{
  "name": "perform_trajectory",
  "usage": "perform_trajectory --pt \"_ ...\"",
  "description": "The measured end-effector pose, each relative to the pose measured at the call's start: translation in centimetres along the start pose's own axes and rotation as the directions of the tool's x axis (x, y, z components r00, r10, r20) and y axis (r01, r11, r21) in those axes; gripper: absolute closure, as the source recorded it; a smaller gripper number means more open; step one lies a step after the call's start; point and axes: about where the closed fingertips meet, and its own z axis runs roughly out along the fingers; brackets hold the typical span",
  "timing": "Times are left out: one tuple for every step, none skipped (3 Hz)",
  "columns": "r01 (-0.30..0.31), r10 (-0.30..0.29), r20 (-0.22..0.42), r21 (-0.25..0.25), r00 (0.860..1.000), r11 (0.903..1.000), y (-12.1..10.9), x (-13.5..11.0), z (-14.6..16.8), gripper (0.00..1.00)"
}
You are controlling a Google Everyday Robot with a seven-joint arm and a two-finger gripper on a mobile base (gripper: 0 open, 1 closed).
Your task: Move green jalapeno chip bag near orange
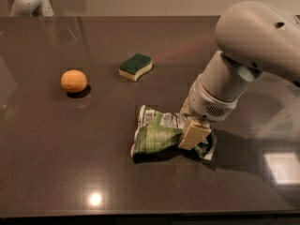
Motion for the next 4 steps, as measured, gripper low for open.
perform_trajectory --pt "-0.001 0.001 0.020 -0.012 1.000 0.9999 -0.7 -1.4 -0.9 0.86" --pt "0.014 -0.014 0.047 -0.006 0.999 0.9999 -2.0 -3.8 -1.9 1.00" --pt "0.031 -0.032 0.065 0.015 0.997 0.9994 -3.5 -6.6 -2.2 1.00" --pt "0.033 -0.035 0.084 0.031 0.996 0.9990 -5.4 -8.9 -1.7 1.00"
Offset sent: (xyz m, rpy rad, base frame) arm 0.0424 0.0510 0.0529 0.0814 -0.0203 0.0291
